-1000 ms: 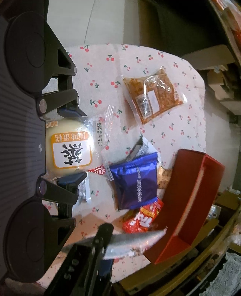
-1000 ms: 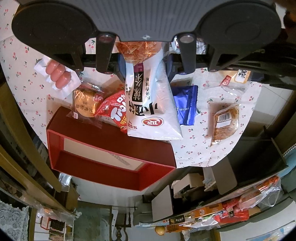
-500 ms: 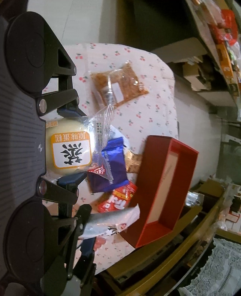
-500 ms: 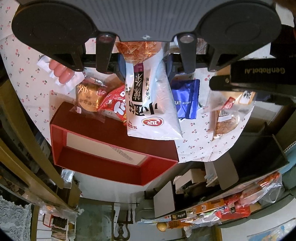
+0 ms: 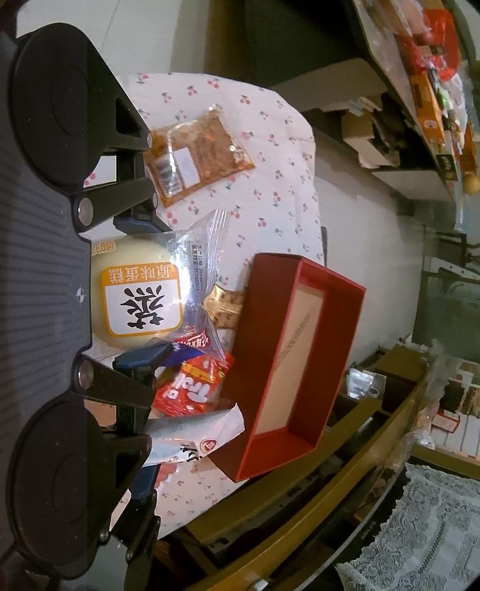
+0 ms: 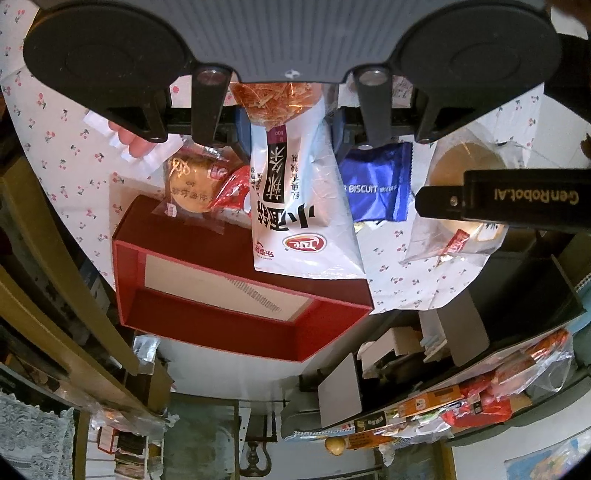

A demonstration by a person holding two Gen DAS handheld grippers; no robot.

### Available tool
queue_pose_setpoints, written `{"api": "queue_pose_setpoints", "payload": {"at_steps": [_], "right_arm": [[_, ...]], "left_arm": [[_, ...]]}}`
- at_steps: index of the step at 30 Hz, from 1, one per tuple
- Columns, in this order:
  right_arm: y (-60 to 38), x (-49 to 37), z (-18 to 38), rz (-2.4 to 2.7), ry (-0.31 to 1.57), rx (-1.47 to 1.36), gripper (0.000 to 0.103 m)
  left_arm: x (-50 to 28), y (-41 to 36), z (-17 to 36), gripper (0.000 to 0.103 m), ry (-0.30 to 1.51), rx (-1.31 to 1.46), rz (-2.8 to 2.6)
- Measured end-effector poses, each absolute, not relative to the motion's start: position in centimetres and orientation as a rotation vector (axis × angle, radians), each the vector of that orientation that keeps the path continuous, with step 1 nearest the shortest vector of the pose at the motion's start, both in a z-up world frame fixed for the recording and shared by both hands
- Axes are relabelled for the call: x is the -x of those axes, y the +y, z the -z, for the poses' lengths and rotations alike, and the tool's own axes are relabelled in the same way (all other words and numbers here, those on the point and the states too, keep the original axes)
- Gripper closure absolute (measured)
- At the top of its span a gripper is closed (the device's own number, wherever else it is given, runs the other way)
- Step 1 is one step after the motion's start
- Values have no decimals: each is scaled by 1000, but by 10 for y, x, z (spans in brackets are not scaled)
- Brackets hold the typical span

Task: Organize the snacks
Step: 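Carry the bun and spicy-strip bag with both grippers over the red box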

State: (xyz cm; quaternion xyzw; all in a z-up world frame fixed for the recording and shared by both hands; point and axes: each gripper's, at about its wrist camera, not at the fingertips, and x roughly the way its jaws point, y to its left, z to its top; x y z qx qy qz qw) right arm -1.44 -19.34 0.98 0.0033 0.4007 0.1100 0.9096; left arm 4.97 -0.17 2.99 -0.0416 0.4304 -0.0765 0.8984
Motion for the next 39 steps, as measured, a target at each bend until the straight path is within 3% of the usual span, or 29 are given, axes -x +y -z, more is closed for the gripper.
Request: {"api": "queue_pose_setpoints", "payload": {"at_steps": [20, 39], "right_arm": [[-228, -44, -37, -113, 740, -92, 58], [-254, -128, -24, -34, 764, -90, 58]], "left_arm": [[-112, -48, -46, 38, 801, 19, 227], [-186, -77, -34, 42, 796, -7, 205]]}}
